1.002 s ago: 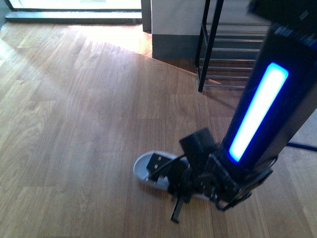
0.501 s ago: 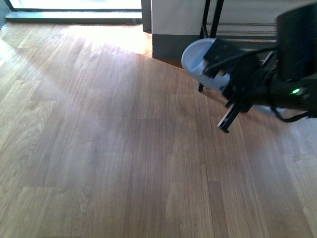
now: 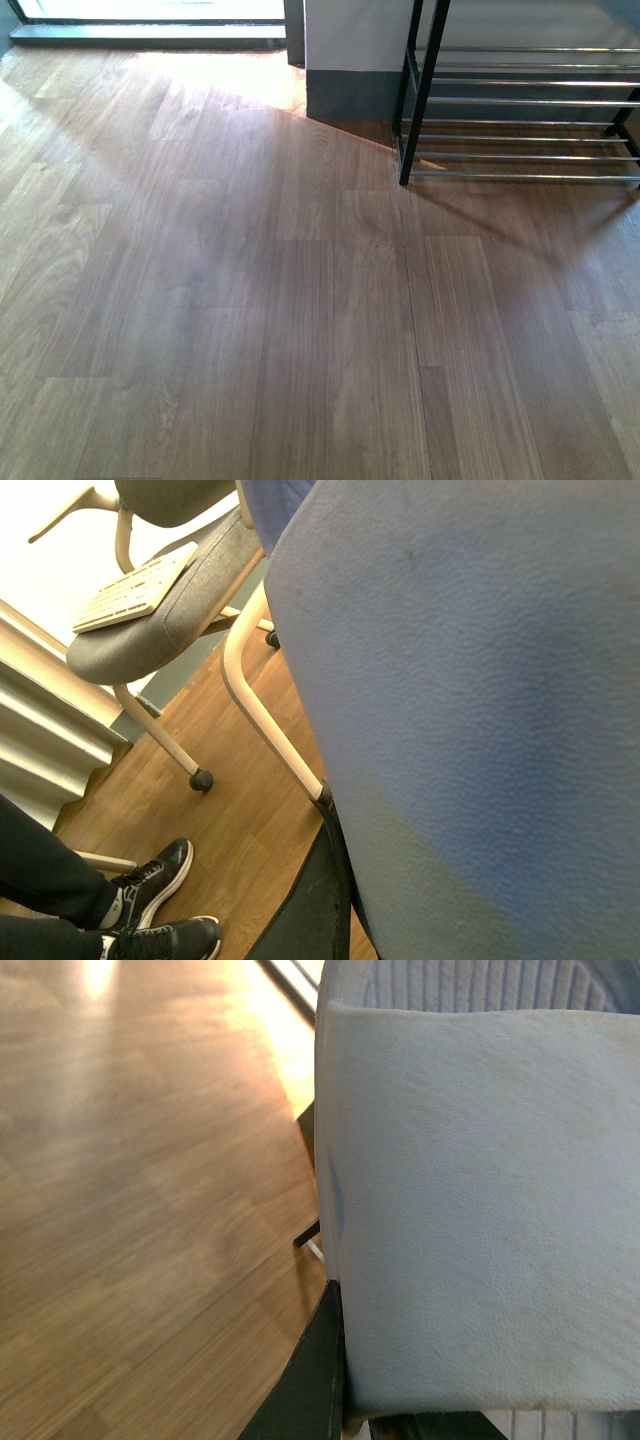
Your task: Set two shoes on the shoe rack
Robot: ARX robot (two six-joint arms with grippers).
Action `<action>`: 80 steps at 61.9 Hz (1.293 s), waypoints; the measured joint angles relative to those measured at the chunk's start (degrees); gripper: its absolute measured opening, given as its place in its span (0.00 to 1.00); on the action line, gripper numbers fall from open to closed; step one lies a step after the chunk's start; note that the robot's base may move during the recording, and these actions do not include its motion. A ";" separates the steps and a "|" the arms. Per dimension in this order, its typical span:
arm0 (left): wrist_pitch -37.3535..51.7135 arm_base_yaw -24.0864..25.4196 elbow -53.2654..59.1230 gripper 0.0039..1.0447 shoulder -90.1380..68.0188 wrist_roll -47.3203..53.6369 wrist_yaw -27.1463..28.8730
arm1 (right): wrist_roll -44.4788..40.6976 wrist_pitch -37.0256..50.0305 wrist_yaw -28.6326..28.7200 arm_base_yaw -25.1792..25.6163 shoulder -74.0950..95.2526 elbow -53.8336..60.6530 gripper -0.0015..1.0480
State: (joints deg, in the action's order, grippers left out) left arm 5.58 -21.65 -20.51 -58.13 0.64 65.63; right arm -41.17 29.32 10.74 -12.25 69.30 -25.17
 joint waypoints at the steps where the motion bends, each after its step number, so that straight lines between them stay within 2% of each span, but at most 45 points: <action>1: 0.00 0.00 0.00 0.02 0.00 0.00 -0.02 | 0.00 0.02 0.00 0.00 -0.09 0.00 0.02; 80: 0.04 -0.09 0.00 0.02 -0.13 0.00 -0.17 | 0.22 -0.11 -0.28 0.28 0.33 0.31 0.02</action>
State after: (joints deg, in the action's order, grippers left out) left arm 5.63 -21.74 -20.51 -58.26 0.64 65.45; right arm -40.95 29.21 10.46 -11.97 69.63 -24.86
